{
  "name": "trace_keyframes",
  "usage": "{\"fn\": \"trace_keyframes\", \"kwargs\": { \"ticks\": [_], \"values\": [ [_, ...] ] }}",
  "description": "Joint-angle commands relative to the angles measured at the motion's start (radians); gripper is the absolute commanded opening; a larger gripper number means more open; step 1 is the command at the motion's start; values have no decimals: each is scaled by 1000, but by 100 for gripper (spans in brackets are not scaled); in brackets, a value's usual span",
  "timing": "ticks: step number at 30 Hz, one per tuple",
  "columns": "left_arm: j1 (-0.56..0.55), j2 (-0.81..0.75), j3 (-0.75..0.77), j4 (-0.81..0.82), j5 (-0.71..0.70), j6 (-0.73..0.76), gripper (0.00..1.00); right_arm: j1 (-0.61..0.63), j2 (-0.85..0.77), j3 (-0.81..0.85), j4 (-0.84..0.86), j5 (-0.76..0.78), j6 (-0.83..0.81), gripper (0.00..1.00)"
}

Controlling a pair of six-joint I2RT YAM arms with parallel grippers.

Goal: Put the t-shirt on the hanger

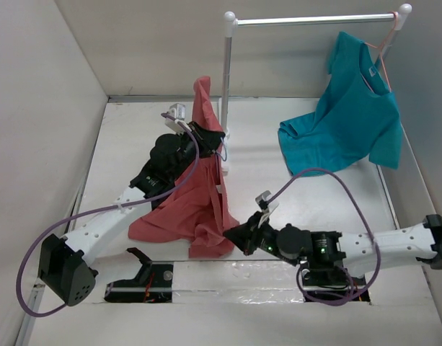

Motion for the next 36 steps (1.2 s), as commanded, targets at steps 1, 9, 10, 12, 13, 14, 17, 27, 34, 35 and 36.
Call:
{"fn": "trace_keyframes", "kwargs": {
  "ticks": [1, 9, 10, 12, 13, 14, 17, 27, 34, 35, 36],
  "values": [
    [11, -14, -67, 194, -3, -32, 0, 14, -49, 174, -130, 51, -117, 0],
    [11, -55, -175, 213, 93, -110, 0, -61, 228, 313, -140, 60, -144, 0],
    [11, -71, -191, 204, 101, -113, 0, -71, 263, 303, -132, 47, -124, 0],
    [11, -80, -207, 193, 134, -118, 0, -100, 284, 291, -132, 31, -104, 0],
    [11, -92, -230, 191, 148, -126, 0, -100, 282, 291, -133, 23, -98, 0],
    [11, -97, -245, 197, 159, -133, 0, -100, 276, 291, -132, 26, -101, 4],
    [11, -118, -291, 199, 181, -146, 0, -100, 233, 303, -165, 22, -114, 36],
    [11, -169, -357, 213, 227, -159, 0, -187, 74, 213, -172, -44, -93, 20],
    [11, -184, -359, 226, 270, -173, 0, -330, 119, 161, -8, -243, -111, 29],
    [11, -189, -362, 230, 271, -175, 0, -342, 132, 167, -5, -262, -113, 47],
    [11, -187, -363, 230, 273, -178, 0, -342, 139, 170, 9, -285, -117, 53]
  ]
}}
